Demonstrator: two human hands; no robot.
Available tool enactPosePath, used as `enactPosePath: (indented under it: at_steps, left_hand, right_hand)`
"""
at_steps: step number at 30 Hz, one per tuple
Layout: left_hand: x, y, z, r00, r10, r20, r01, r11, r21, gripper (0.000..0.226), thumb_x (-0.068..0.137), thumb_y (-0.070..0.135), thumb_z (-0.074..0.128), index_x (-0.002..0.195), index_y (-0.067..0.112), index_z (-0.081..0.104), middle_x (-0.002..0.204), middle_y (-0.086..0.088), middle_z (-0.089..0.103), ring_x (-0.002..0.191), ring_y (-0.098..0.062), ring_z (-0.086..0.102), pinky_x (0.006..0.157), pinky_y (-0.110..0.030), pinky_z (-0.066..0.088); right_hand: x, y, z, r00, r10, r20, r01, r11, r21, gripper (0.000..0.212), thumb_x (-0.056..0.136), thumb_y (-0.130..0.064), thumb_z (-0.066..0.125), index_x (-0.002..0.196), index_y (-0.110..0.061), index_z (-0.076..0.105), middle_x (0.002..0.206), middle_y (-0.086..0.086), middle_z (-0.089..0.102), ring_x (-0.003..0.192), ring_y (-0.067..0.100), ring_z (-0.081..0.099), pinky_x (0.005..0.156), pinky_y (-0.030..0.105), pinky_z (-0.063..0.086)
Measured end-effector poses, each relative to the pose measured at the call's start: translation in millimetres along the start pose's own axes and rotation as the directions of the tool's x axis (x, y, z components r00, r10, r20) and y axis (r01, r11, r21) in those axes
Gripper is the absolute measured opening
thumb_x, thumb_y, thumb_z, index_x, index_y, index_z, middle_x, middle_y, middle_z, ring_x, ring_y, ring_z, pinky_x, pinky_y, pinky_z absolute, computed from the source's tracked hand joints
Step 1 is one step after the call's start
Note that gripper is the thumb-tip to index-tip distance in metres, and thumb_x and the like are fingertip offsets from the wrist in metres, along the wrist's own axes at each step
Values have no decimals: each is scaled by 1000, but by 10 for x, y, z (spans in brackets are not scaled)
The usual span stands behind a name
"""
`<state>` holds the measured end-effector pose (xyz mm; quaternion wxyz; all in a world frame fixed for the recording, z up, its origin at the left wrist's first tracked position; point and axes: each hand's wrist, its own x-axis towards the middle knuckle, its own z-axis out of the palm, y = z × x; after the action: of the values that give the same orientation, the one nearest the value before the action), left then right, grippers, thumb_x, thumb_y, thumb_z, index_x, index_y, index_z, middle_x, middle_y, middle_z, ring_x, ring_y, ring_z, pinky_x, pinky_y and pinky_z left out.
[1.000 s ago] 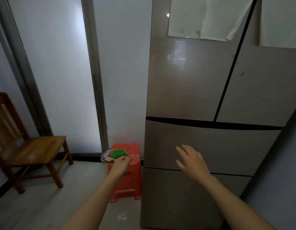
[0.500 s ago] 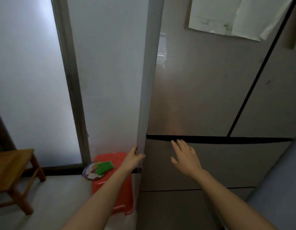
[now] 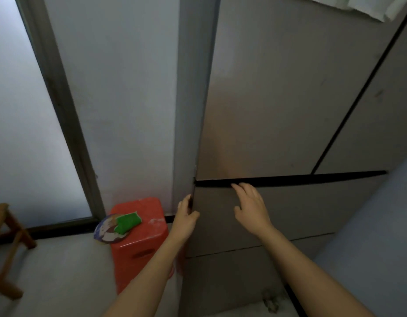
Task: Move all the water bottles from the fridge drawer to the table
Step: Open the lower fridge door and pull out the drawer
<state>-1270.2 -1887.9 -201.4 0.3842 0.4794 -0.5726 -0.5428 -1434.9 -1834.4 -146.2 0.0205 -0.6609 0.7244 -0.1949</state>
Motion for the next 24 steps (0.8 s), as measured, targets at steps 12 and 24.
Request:
enactPosePath:
  at_steps: [12, 24]
  left_hand:
    - [-714, 232, -98, 969, 225, -103, -214, 971, 105, 48, 86, -15, 33, 125, 9, 50, 123, -8, 52, 114, -28, 50, 84, -15, 48]
    - [-1867, 707, 591, 718, 543, 435, -695, 596, 402, 59, 68, -11, 35, 118, 8, 61, 121, 13, 47, 115, -8, 42, 98, -16, 26]
  right_hand:
    - [-743, 258, -176, 996, -93, -11, 94, 983, 159, 63, 83, 3, 45, 141, -17, 32, 151, 0, 26, 143, 13, 9, 114, 24, 3]
    - [-2192, 803, -807, 999, -42, -29, 51, 877, 477, 42, 90, -3, 52, 126, -23, 47, 136, -11, 36, 134, 1, 18, 109, 15, 11]
